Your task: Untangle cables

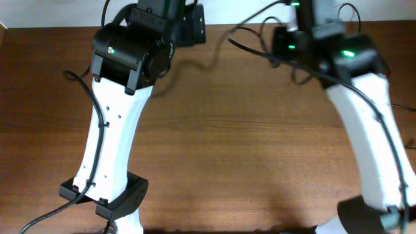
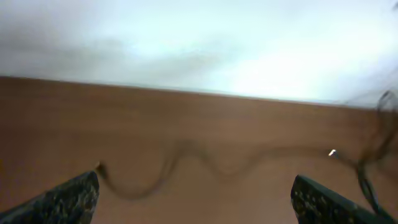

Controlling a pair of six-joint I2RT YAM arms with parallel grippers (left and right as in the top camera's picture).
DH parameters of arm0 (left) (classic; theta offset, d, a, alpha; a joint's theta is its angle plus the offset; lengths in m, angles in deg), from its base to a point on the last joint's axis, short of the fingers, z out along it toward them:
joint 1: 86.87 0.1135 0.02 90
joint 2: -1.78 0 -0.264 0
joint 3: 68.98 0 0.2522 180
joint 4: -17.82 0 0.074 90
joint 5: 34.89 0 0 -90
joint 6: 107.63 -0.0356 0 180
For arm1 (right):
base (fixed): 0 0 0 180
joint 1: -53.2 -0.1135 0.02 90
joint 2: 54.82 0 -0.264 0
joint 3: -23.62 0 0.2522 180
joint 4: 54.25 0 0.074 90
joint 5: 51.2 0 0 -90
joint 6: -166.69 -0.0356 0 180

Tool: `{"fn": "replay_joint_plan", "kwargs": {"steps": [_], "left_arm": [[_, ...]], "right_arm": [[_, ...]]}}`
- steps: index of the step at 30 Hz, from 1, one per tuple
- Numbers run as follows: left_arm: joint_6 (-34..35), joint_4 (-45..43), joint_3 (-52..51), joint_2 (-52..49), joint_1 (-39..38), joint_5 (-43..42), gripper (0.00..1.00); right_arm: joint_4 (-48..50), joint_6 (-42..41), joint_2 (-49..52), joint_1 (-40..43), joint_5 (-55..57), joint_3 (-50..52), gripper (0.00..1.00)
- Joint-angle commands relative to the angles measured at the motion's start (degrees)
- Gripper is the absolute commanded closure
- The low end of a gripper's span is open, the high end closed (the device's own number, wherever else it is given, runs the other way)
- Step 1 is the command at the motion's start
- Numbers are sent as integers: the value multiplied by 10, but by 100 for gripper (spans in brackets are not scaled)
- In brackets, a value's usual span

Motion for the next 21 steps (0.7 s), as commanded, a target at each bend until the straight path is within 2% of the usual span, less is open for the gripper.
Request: {"fn": "replay_joint_plan", "kwargs": {"steps": [1,3,4,5,6,7,9,10,12,13,14,16,21], "left_arm": [[7,-57,4,7,9,-105,1],[-137,-102,3,-2,18,-322,1],[-209,-104,3,-7,19,-397,1],[-351,-83,3,-17,19,-526,1],[-484,-29,3,-31,19,-620,1],[-524,6,3,-49,19,-609,0],[-523,19,3,-85,19,-560,1],[-535,34,3,-102,16,-570,1],[-751,123,3,-153,3,-683,1],[-834,154,3,-165,1,-722,1],[-899,173,3,-174,1,-759,1],[-899,160,4,-174,1,-792,1],[-898,157,4,-174,1,-794,1]], "right_arm": [[-29,71,-43,22,0,-9,96],[-42,95,-85,36,-26,-10,96],[-42,95,-94,40,-31,-9,96],[-41,95,-111,50,-32,-9,96],[-41,95,-126,64,-32,-10,96],[-41,95,-136,80,-32,-10,96],[-41,94,-144,97,-36,-10,96],[-42,95,-144,99,-38,-10,96],[-48,95,-143,99,-81,-9,96],[-51,95,-143,99,-97,-9,96],[-62,111,-143,99,-159,-9,96],[-79,111,-144,98,-255,-9,96],[-86,111,-155,98,-266,-10,96]]}}
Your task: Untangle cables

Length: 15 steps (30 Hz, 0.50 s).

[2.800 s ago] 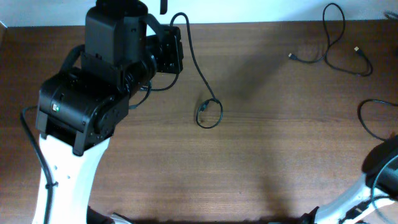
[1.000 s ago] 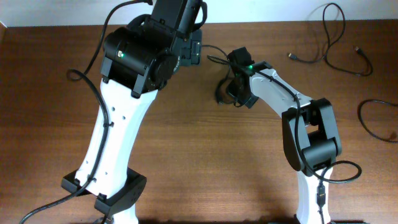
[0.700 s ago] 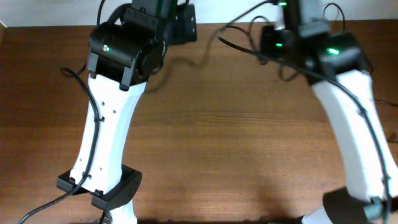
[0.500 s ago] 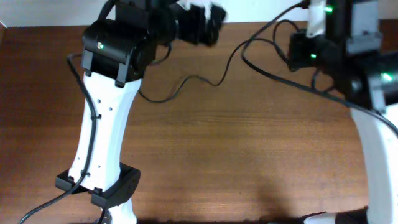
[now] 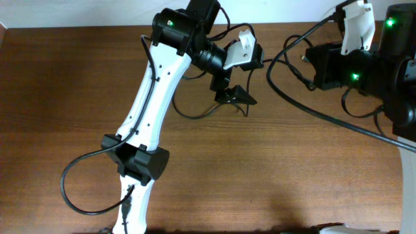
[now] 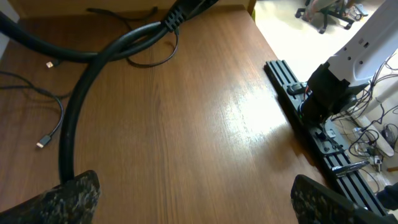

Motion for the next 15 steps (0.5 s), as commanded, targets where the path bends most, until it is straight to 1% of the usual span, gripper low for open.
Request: {"fn": "replay_joint_plan", "kwargs": {"steps": [1,7,10,14,15], "left_arm": [[-20,-2,3,4,1,-21,1],[-11,-16,3,4,1,-16,1],[-5,-21,3,4,1,-17,1],[76,-106,3,4,2,-16,1],[108,-138,3,4,2,-16,1]], "right_arm": [[-6,6,-19,2,-26,-6,96],[3,8,-60,2,-28,-6,96],[-20,7,-69,2,-30,-5,96],[-38,7,-69,1,-31,-5,96],[-38,7,-69,1,-41,-5,96]]}}
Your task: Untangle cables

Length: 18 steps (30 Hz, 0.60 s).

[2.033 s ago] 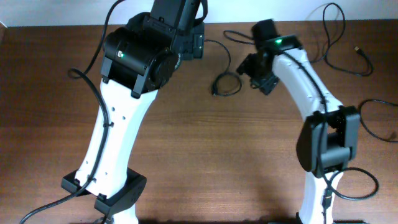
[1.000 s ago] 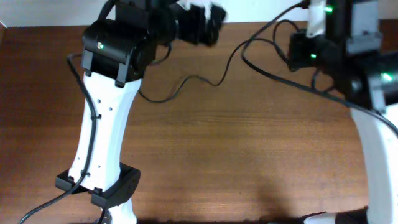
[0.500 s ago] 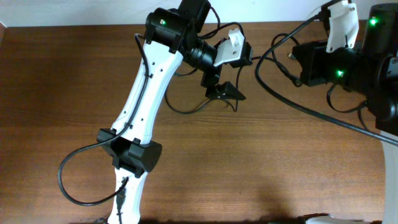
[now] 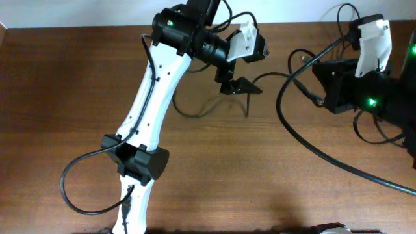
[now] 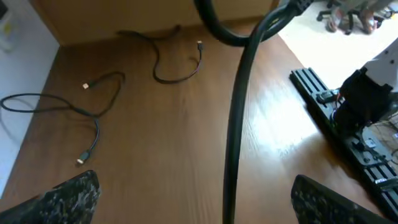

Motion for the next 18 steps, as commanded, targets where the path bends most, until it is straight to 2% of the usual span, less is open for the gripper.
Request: {"fn": "replay_joint_plan", "kwargs": {"steps": [1,5,6,10,13,14,15,16,18], "left_arm": [[85,-57,3,4,2,-10,1],[86,-37,3,2,-26,-8,1],[89,-30,3,1,-32,1,100],[101,-5,3,1,-33,17,100],[101,38,3,1,-20,90,100],[101,70,3,3,-3,142,100],[101,92,3,5,14,158,100],[107,129,3,13,68,160,100],[129,129,3,19,130,106,100]], "right_arm": [[1,6,-5,1,-34,-5,96],[7,6,-5,1,-34,-5,96],[7,6,-5,1,-24,-5,96],[7,6,-2,1,45,-5,96],[13,23,11,2,68,-5,96],[22,23,15,5,102,-5,96],[31,19,19,24,107,-5,96],[38,14,27,80,92,-5,96],[37,15,40,150,26,-5,96]]}}
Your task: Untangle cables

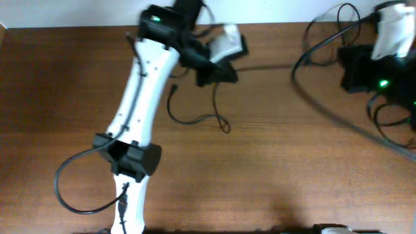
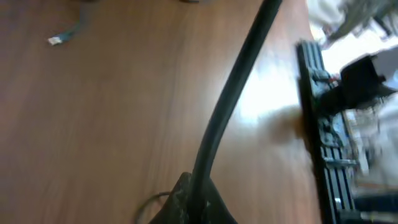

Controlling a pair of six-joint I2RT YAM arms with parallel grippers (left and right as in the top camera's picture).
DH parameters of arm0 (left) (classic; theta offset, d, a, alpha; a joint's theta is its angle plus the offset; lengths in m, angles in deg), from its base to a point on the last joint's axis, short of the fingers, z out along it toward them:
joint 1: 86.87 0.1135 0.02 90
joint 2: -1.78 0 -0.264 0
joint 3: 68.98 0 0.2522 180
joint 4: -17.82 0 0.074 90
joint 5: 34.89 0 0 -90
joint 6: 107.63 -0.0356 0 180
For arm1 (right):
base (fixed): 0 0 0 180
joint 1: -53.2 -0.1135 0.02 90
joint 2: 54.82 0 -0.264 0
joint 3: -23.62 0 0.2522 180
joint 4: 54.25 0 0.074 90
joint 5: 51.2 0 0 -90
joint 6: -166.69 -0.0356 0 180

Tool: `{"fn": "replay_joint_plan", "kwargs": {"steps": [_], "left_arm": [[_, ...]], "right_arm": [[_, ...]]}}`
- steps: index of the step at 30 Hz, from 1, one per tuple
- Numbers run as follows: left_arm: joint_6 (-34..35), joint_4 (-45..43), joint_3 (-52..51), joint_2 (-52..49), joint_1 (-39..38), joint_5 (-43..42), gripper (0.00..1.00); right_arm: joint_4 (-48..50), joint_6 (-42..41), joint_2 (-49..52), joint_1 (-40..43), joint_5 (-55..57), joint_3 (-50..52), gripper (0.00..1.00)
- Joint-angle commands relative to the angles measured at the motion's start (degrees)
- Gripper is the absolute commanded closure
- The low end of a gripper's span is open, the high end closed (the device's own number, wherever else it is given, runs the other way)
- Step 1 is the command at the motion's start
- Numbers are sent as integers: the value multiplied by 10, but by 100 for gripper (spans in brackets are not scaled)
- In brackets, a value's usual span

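A thick black cable runs from my left gripper across the back of the table to the right arm, then sweeps down toward the right edge. In the left wrist view the left gripper is shut on this thick cable, which stretches straight away from the jaws. A thin black cable lies curled on the wood below the left gripper. My right gripper sits blurred at the back right among cable loops; its jaws do not show.
A small cable plug lies on the wooden table at the far left of the wrist view. A black rail runs along the table's edge. The left arm's base stands at the front left, with its own lead looping beside it.
My left gripper, open with the thick cable hanging between its fingers, is now shut on that cable. It has shifted left; the cable now stretches between the arms.
Both arms first stood at the back of the table, my left gripper open over a thin cable. Then the left gripper was open at mid-table beside the thick cable, then open around it. Now it is shut on the cable.
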Motion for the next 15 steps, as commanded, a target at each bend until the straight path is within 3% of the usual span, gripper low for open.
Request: {"fn": "replay_joint_plan", "kwargs": {"steps": [1,6,8,11,13,15], "left_arm": [[25,5,2,18,95,-40,100],[28,3,2,20,45,-22,100],[108,-47,2,36,36,-22,100],[313,-269,2,69,-6,4,100],[397,-395,2,67,-57,79,100],[437,-466,2,58,-94,101,100]], "right_arm": [[6,1,13,71,-64,-5,96],[-20,1,56,91,-61,-5,96],[-29,1,60,92,-61,-4,96],[-23,-6,48,92,-120,-22,96],[-29,-6,16,92,-170,-103,96],[-44,-6,-5,92,-129,-199,96]]}}
